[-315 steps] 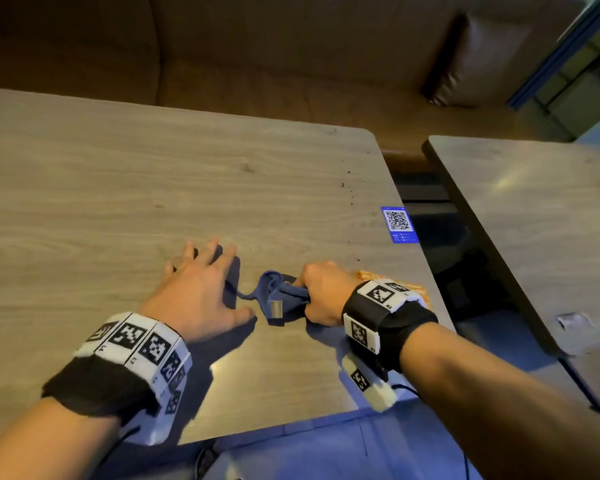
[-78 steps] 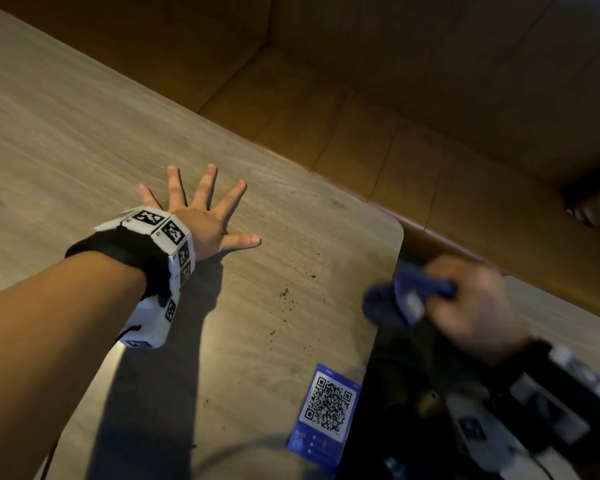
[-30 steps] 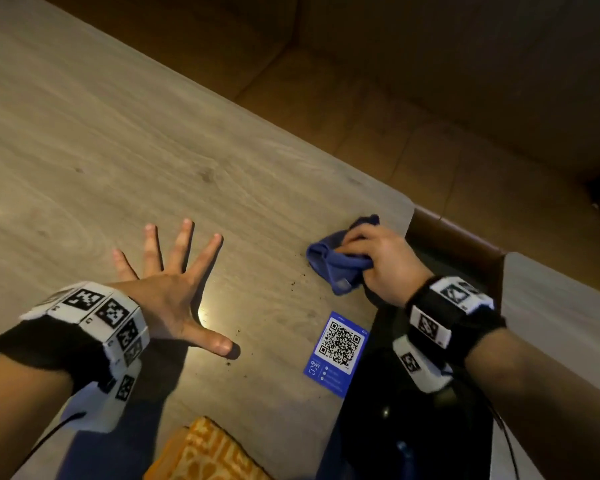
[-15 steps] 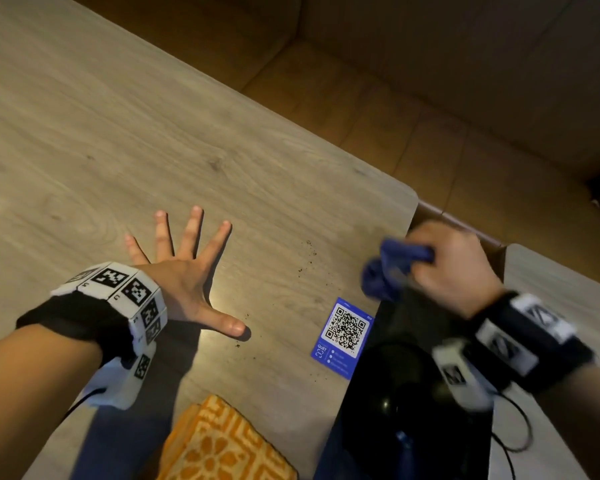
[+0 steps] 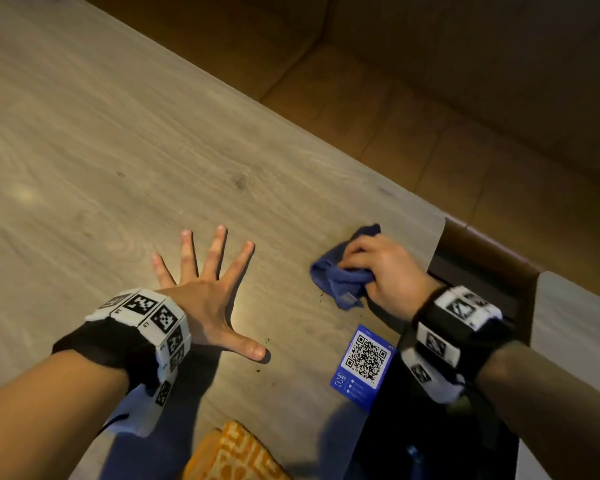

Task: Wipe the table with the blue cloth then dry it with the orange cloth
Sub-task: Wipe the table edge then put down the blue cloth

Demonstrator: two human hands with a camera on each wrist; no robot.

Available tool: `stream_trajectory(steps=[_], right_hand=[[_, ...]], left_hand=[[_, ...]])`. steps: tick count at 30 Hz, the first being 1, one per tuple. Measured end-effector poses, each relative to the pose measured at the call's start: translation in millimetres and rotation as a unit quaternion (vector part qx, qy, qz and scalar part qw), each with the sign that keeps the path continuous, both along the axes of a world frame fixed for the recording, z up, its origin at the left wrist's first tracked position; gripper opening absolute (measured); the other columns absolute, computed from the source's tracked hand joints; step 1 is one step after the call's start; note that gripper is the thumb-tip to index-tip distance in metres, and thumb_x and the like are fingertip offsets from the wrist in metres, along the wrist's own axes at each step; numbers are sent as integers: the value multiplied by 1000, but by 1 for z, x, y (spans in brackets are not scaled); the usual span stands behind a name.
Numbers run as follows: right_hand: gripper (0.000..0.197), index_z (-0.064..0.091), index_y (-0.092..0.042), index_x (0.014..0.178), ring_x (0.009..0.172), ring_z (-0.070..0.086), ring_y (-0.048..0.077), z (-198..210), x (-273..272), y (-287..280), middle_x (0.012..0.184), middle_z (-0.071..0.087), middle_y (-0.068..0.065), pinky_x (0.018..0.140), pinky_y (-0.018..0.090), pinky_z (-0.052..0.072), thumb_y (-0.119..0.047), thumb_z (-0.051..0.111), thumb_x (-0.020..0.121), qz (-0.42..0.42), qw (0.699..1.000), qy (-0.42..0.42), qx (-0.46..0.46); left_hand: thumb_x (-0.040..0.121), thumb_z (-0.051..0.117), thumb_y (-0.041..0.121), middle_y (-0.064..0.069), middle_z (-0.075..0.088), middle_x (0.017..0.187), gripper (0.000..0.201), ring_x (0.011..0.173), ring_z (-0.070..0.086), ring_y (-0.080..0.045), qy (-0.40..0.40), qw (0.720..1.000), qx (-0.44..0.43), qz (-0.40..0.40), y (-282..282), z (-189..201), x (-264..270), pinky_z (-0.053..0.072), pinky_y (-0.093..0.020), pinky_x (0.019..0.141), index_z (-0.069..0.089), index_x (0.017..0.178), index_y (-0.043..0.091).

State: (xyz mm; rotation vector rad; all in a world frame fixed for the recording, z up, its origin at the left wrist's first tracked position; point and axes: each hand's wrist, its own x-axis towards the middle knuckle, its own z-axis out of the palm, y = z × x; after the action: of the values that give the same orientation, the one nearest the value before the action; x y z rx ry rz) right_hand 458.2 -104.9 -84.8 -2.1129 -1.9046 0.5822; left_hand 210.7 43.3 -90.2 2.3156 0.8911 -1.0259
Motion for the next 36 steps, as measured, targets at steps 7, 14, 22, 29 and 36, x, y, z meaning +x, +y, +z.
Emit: stream_trajectory(steps=[7,14,22,29,36], right_hand=[[30,73,-21,92,90,54,19,-5,8,-95,98,63,-5,82,23,40,-3,63,70,-40,999,-36,10],[25,60,-43,88,89,48,10,11,1,-153,95,51,-16,75,24,41,-22,69,77,-121,970,-112,-178],[34,69,-17,110,101,55,28,34,-13,30,108,63,7,87,35,42,-11,59,78,-64,995,-42,58],[31,73,-22,103,97,54,29,-9,-48,45,108,62,5,84,34,41,-8,67,75,190,981,-33,1],[36,75,-17,95,97,59,30,-1,0,-42,107,66,5,85,38,49,-2,61,65,138,989,-49,9]], left_hand=[[26,51,106,2,-67,131,156,124,-53,-47,7,1000,21,1,-3,0,0,-12,-81,104,-54,125,48],[21,48,108,4,-63,136,157,129,-49,-45,-8,999,37,4,-4,-6,-2,-14,-79,105,-49,130,51],[26,49,108,2,-62,138,155,131,-46,-46,-8,999,51,0,-2,-9,-2,-12,-79,106,-51,129,50],[26,49,107,3,-62,138,154,131,-48,-46,-20,998,51,1,-2,-14,-2,-14,-78,106,-49,131,50],[25,49,108,5,-60,140,153,131,-48,-44,-34,998,56,12,-5,-14,-3,-15,-79,105,-48,130,53]])
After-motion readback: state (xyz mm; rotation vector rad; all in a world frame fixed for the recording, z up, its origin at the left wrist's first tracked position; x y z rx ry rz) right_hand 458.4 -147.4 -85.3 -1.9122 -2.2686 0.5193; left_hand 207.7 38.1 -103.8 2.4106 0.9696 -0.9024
